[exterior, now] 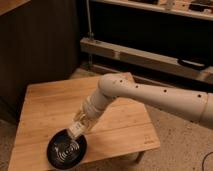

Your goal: Place the bottle in the ceramic bowl

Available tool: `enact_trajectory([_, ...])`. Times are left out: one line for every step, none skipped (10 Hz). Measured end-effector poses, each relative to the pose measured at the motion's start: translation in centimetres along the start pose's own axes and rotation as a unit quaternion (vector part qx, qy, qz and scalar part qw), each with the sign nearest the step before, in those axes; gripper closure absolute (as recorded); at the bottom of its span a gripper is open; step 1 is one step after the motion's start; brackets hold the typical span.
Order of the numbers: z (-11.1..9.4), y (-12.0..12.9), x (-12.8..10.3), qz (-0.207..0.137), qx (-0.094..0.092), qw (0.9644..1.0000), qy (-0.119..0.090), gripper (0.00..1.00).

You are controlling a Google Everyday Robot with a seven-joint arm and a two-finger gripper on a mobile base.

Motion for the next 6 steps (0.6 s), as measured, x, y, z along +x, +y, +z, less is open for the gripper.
enact_trajectory([-0.3, -0.1, -0.8, -0.008, 0.003, 0.9999, -0.011, 1.0])
enact_trajectory([-0.1, 0.1, -2.2, -0.024, 0.001, 0.9995, -0.019, 1.0])
enact_trajectory([0.0, 0.2, -3.3, -0.034, 0.0, 0.9992, -0.022, 1.0])
enact_trajectory([0.0, 0.3, -4.8, -0.049, -0.006, 0.9985, -0.024, 1.0])
enact_trajectory([0.1, 0.4, -6.3, -0.07, -0.014, 0.9971, -0.027, 1.0])
enact_trajectory([0.1, 0.4, -6.5, -0.073, -0.016, 0.9968, -0.028, 1.0])
